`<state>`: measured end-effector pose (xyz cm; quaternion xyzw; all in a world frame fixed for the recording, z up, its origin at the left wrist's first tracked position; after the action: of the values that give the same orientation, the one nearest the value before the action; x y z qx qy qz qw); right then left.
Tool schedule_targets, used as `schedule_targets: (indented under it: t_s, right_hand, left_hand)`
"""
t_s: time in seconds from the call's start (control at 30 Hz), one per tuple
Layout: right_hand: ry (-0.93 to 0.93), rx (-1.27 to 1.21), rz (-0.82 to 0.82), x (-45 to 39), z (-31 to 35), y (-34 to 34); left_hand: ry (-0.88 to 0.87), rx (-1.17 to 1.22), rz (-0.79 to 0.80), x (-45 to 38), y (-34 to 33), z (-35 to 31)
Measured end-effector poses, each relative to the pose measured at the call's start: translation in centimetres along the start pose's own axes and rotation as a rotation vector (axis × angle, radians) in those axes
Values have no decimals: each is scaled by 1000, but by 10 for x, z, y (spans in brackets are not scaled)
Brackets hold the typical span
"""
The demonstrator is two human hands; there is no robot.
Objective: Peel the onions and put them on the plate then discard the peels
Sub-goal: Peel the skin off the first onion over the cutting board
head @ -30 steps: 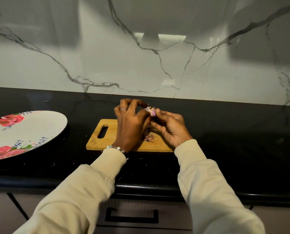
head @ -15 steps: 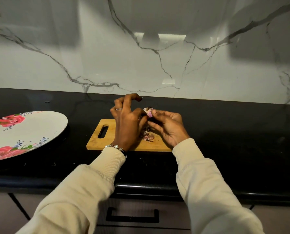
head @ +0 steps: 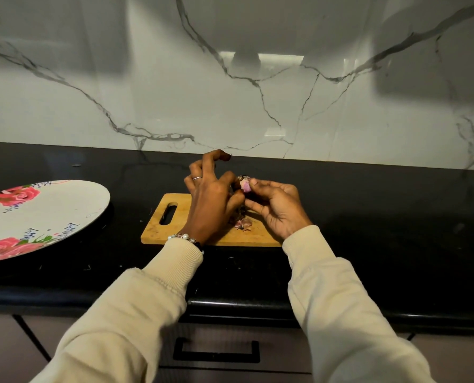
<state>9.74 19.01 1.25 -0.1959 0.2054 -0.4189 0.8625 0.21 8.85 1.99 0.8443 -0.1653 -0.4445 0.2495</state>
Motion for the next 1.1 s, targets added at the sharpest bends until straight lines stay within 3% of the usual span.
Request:
schedule_targets:
  t_s: [0.3,0.4,0.6,0.87,1.1]
  right_hand:
    - [-33,-123,-67,0,4,1]
    - [-29,-240,-130,-1,9,3]
    - [-24,-247,-120,0,10,2]
    - [-16,-152,-19,-3,3,1]
    - [1,-9,45,0,2,1]
  left_hand:
    - [-35,13,28,1,1,-1]
    - [0,35,22,0,2,2]
    - [80,-37,-56,-4,3,8]
    - [65,-38,-88,-1,6,5]
    - [128,-91,-19,-1,3,5]
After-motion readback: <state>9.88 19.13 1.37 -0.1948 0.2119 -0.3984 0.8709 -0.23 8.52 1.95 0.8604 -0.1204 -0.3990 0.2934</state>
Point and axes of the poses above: each hand's wrist, its own x-axis away from the middle knuckle, its own y-axis out of the back of the hand, z = x × y, the point moved 2 cm from there along -x, towards the middle knuckle, and after that the axes turned 13 degrees about y, right-handed, at the moved point
